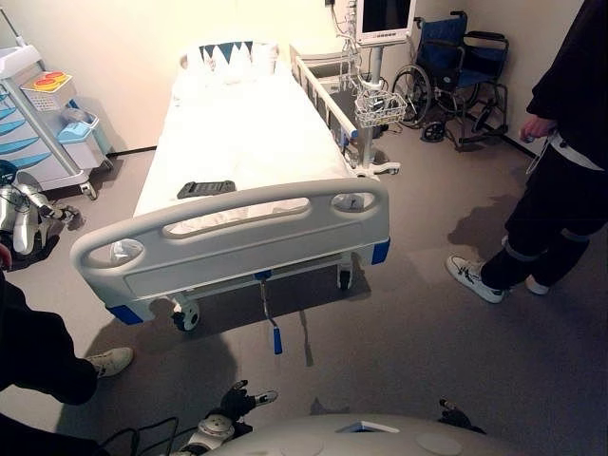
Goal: Raise the hospital bed
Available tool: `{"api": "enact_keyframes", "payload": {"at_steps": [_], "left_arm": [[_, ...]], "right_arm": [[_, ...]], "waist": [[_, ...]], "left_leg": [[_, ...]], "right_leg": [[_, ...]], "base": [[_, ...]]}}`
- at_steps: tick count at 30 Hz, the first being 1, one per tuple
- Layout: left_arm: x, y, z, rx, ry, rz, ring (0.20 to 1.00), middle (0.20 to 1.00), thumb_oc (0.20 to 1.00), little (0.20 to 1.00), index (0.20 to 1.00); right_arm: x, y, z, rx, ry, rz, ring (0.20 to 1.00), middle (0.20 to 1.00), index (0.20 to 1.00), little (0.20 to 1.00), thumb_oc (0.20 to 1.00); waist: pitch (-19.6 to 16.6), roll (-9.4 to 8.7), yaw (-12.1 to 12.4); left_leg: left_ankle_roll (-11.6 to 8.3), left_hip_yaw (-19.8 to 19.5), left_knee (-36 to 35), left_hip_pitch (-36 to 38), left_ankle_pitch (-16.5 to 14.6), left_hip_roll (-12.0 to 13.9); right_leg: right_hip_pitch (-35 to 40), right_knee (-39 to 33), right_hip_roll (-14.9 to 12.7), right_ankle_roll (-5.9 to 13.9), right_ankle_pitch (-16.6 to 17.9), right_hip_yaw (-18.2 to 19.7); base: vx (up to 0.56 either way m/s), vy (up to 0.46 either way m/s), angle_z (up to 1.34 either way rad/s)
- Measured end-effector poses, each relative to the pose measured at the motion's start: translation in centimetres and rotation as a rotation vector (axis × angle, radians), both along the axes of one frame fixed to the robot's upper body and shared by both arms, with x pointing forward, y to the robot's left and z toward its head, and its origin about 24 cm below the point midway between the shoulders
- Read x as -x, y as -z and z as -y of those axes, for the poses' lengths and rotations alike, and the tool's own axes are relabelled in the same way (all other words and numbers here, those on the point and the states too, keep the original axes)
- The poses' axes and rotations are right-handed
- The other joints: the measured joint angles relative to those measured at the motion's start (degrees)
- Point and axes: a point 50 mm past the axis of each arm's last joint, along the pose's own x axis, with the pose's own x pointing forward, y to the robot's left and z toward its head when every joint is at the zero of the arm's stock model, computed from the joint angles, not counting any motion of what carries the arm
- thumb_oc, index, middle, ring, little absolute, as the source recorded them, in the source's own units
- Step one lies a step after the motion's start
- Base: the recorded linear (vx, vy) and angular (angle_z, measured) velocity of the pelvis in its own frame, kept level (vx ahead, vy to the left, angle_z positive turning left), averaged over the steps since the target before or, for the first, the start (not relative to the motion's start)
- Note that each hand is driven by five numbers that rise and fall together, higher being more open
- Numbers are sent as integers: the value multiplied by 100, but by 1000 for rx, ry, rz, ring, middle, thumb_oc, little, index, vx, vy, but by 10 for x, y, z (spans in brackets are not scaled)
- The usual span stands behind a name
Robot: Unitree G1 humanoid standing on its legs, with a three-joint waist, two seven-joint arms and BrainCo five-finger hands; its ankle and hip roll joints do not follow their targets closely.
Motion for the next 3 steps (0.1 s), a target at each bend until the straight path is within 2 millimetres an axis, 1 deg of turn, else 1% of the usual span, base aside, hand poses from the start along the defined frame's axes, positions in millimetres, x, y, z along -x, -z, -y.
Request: {"api": "enact_keyframes", "payload": {"at_steps": [3], "left_arm": [[1, 0, 0, 0, 1, -3, 1000, 1000, 1000, 1000, 1000]], "right_arm": [[0, 0, 0, 1, -1, -1, 1000, 1000, 1000, 1000, 1000]], "waist": [[-13, 19, -1]], "left_leg": [[-3, -1, 1, 0, -2, -7]], "right_leg": [[7, -13, -3, 5, 3, -2]], "base": [[0, 0, 0]]}}
